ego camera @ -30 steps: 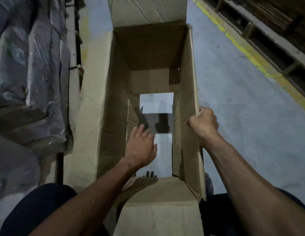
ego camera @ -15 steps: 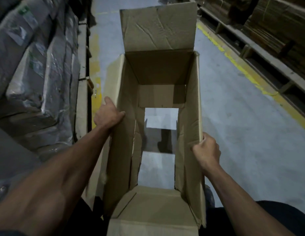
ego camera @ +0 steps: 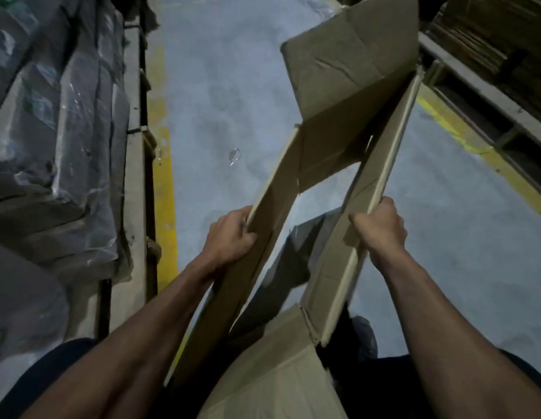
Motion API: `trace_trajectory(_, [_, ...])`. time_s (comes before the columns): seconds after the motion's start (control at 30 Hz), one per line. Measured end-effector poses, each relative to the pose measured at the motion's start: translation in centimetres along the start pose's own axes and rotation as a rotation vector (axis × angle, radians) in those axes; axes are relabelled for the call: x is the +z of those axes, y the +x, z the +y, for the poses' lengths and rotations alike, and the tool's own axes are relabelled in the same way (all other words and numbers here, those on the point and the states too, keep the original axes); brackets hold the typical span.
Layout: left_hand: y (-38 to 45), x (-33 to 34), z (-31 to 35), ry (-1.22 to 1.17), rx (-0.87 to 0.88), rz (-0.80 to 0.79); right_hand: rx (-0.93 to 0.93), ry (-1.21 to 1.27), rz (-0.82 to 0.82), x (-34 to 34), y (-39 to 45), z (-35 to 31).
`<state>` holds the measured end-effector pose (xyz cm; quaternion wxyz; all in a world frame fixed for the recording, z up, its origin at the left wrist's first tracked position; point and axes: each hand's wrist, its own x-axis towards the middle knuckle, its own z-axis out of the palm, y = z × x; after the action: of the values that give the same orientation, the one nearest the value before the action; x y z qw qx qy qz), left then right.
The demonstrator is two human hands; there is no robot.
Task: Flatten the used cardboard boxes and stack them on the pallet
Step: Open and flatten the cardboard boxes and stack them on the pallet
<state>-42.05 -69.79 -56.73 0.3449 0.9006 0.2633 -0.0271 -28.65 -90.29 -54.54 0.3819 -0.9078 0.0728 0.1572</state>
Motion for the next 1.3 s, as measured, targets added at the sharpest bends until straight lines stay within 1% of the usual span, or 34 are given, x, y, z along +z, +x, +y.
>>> trace_trajectory(0.13, [-0.8,2.4,1.3,0.054,0.084,-0.028,0.026,0.069,-0.001,-0.5,0.4,0.2])
trace_trajectory(0.27, [-2.0,4.7,2.6,0.168,0.211,-0.076,0.043,0.102,0.020,-0.7,0.6,0.1])
trace_trajectory(0.37, [-3.5,5.8,3.7,0.221,0.256,-0.123,0.071,0.146,0.009,-0.8,0.7,0.2])
trace_trajectory(0.47, [-4.5,6.7,4.7,0.263,0.287,-0.122,0.068,0.159,-0.017,-1.0,1.5,0.7])
trace_trajectory(0.53, [-5.0,7.1,5.1,0.249,0.253,-0.124,0.054,0.146,-0.017,-1.1,1.7,0.8])
trace_trajectory(0.6, [-5.4,7.4,5.7,0.237,0.171,-0.162,0.055,0.129,-0.018,-0.9,2.0,0.9])
trace_trajectory(0.7, [-6.0,7.6,7.1,0.294,0.048,-0.218,0.059,0.125,-0.041,-0.7,2.1,0.8])
trace_trajectory(0.77, [-6.3,8.1,7.6,0.285,0.015,-0.164,0.051,0.143,-0.053,-0.7,2.0,0.6])
trace_trajectory(0.83, [-6.4,8.8,7.6,0.277,0.007,-0.066,0.050,0.185,-0.074,-0.4,2.0,0.5])
trace_trajectory(0.93, [-6.2,8.9,7.7,0.300,0.008,0.047,0.030,0.328,-0.121,-0.1,1.3,-0.3])
trace_trajectory(1.0, [-6.0,8.5,7.5,0.323,0.047,0.078,-0.029,0.426,-0.159,0.2,1.1,-0.9])
trace_trajectory(1.07, [-5.6,7.7,6.6,0.298,0.088,0.105,-0.100,0.489,-0.221,0.6,0.7,-1.6])
trace_trajectory(1.13, [-4.5,6.3,5.6,0.210,0.083,0.153,-0.171,0.529,-0.324,1.0,0.0,-2.2])
trace_trajectory(1.2, [-2.9,4.6,5.0,0.048,0.038,0.231,-0.197,0.489,-0.422,1.7,-0.6,-2.5])
trace_trajectory(1.27, [-0.6,2.8,4.9,-0.138,0.014,0.299,-0.166,0.434,-0.478,2.5,-0.7,-2.5])
trace_trajectory(1.3, [1.0,2.2,4.8,-0.227,-0.018,0.305,-0.122,0.412,-0.488,2.9,-0.5,-2.3])
